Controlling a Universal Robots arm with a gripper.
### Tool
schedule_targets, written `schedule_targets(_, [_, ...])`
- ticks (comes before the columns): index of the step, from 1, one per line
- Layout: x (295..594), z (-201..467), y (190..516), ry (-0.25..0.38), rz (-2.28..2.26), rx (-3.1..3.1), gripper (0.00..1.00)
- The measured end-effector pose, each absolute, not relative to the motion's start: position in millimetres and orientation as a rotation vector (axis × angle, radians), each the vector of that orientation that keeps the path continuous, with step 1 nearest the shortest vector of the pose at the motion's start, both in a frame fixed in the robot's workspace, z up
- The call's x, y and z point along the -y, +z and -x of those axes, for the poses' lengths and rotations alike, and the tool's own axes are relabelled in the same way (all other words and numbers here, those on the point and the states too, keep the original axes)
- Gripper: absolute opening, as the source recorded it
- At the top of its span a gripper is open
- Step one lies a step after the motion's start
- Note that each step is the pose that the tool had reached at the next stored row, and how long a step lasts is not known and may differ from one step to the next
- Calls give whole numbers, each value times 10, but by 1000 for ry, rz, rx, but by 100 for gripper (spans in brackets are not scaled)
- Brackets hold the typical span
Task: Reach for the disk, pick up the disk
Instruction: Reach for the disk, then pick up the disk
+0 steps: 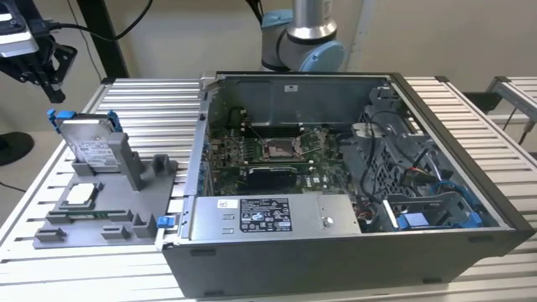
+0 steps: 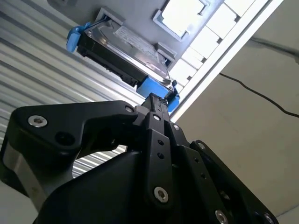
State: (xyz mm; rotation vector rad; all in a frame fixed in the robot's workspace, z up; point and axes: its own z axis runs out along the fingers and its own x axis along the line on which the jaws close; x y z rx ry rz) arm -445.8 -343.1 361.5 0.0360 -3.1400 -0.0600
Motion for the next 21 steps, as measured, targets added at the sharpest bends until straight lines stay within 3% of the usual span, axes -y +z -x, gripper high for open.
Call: schedule_targets(21, [3421, 4459, 3616, -60, -118, 3137, 0])
